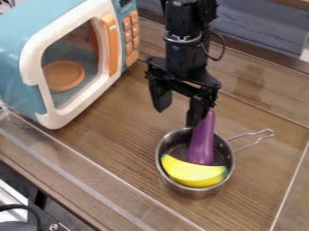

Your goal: Put the eggplant in the silver pot

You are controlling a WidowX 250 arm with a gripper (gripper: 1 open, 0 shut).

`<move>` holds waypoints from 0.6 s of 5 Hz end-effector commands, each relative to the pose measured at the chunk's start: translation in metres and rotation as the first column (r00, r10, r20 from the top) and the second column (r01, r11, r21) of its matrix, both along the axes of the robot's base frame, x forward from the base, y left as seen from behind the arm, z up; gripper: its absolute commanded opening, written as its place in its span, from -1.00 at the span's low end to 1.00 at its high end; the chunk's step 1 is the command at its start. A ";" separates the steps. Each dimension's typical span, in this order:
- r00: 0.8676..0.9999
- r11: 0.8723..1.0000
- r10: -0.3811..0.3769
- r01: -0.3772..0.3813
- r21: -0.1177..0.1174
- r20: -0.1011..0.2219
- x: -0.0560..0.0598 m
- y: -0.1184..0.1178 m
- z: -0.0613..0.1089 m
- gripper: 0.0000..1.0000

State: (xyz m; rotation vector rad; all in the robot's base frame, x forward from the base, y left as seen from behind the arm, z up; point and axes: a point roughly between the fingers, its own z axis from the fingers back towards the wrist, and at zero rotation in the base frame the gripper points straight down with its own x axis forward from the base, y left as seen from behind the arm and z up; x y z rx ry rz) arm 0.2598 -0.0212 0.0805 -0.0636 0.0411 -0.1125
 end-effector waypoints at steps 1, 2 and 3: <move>0.999 1.000 0.012 -0.012 -0.008 0.048 0.009 0.004 0.003 1.00; 0.997 0.999 -0.043 0.044 -0.011 0.058 0.006 0.006 0.010 1.00; 0.993 0.995 -0.093 0.094 -0.013 0.070 0.003 0.007 0.016 1.00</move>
